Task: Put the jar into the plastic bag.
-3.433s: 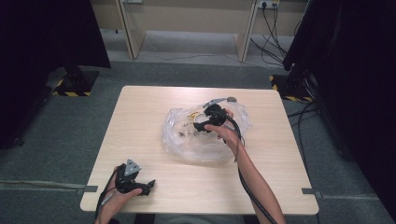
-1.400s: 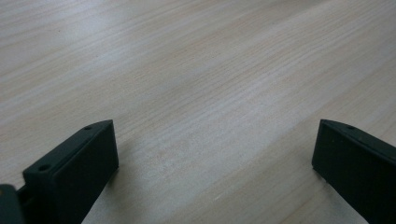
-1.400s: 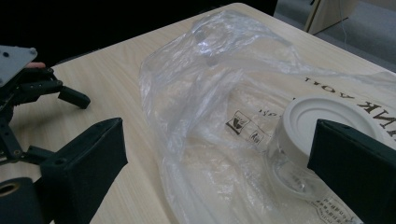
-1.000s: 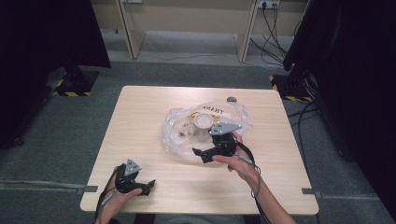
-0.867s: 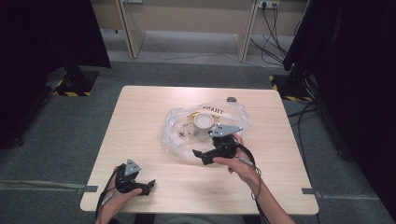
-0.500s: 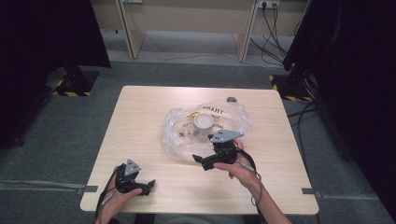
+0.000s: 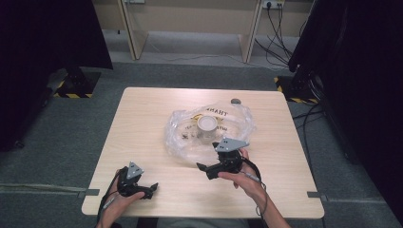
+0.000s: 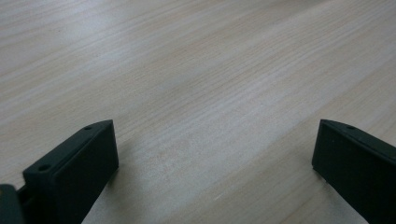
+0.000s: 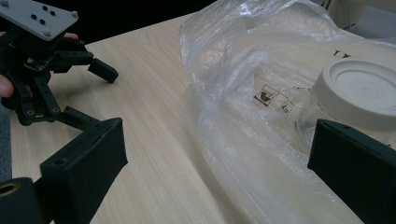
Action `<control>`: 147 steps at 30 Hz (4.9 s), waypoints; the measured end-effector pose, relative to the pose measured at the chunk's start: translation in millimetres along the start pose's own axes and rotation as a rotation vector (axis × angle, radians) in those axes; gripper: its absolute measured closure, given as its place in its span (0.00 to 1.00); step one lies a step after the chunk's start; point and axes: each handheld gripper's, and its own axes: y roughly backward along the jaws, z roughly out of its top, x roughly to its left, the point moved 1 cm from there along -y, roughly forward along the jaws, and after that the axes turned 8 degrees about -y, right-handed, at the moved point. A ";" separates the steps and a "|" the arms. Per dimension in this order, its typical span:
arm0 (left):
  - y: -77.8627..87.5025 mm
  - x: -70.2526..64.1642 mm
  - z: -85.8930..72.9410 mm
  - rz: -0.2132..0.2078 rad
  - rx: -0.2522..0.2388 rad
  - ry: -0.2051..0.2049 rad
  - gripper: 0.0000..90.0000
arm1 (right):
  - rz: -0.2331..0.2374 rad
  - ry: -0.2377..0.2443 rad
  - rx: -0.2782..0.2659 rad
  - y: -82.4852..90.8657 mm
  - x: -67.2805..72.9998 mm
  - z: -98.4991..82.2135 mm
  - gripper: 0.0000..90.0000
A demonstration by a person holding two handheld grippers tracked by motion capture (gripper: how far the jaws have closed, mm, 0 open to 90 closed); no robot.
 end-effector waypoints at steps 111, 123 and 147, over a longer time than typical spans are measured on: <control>0.0 0.0 0.0 0.000 0.000 0.000 0.00 | -0.074 -0.140 0.059 48.3 -7.8 -109.8 0.05; 0.0 0.0 0.0 0.001 0.000 0.000 0.00 | -0.090 -0.164 0.053 56.9 -10.0 -120.2 0.05; 0.0 -0.1 0.0 0.000 0.000 0.000 0.00 | -0.106 -0.199 0.038 68.9 -10.8 -132.8 0.05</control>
